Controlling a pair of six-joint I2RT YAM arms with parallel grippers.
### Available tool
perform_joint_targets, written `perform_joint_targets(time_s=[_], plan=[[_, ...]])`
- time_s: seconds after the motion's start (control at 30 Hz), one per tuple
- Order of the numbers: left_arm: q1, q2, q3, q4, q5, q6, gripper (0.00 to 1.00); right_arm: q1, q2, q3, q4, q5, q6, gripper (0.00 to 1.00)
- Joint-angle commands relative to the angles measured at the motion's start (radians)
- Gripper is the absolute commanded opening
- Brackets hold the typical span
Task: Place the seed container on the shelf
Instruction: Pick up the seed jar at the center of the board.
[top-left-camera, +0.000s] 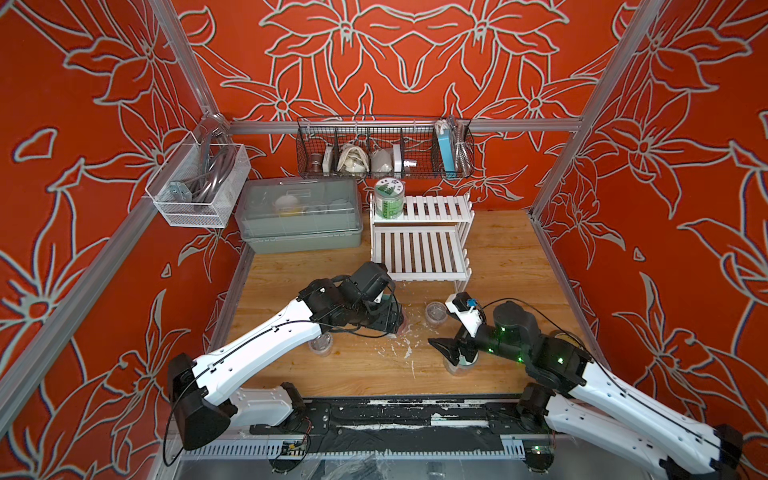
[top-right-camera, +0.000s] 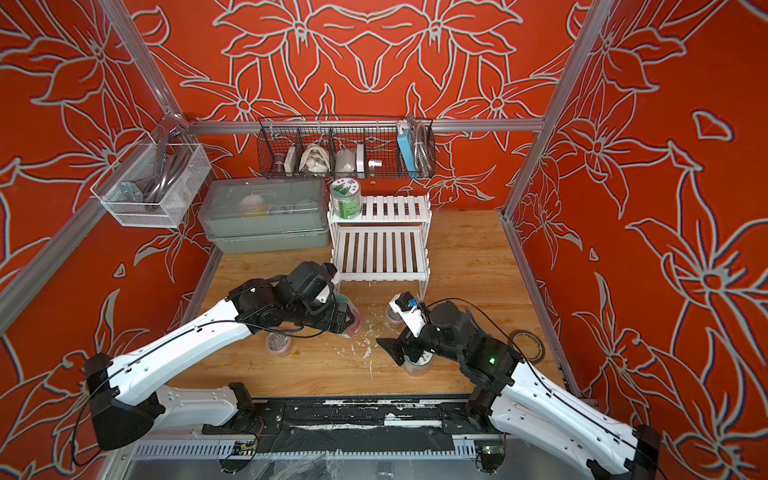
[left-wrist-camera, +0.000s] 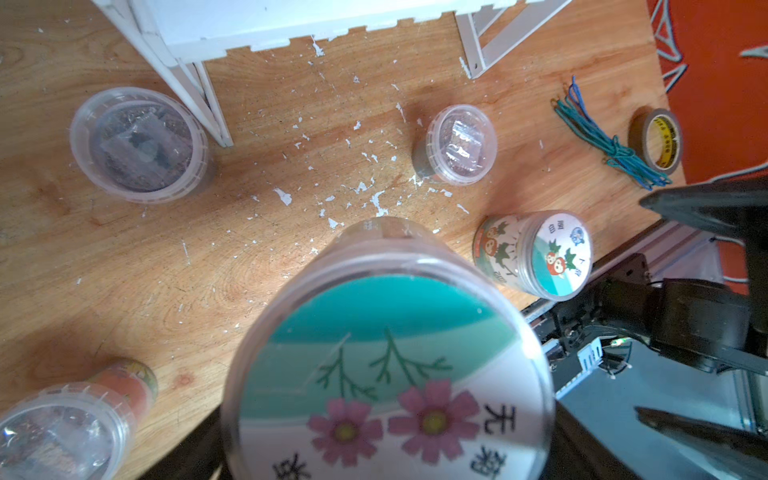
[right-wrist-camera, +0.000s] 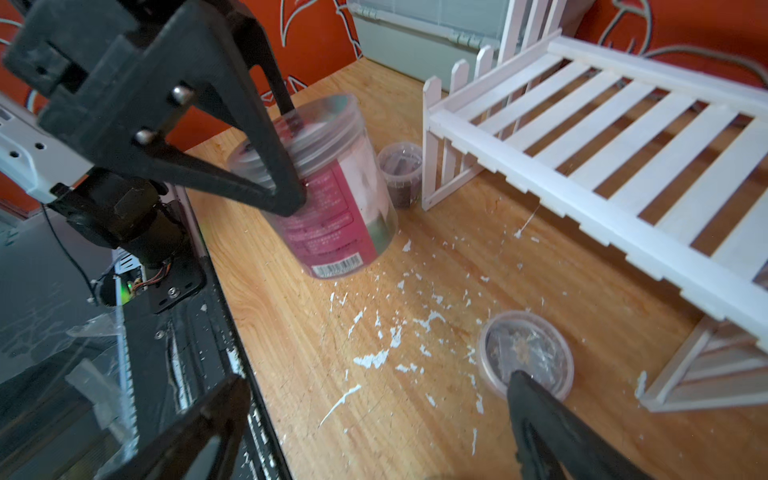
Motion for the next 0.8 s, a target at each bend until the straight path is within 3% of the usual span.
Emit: perform_joint_targets(time_s=[0.0,0.3,0.77], plan=[[0.011,-0.046,-0.012,0.041,0.036,-0.044,0.74,0.003,0.066,-0.023,0.189,0.068,-0.103,1.0],[0.015,-0.094,-0.04,0.079,0.057,-0.063,0.74,0.013,0.249,0.013,0.397,-0.164,-0.152,1.0],[0.015,-0.102,-0.044,0.125,0.107,-0.063,0.75,0.045,0.334,0.014,0.472,-0.209,-0.19,1.0]])
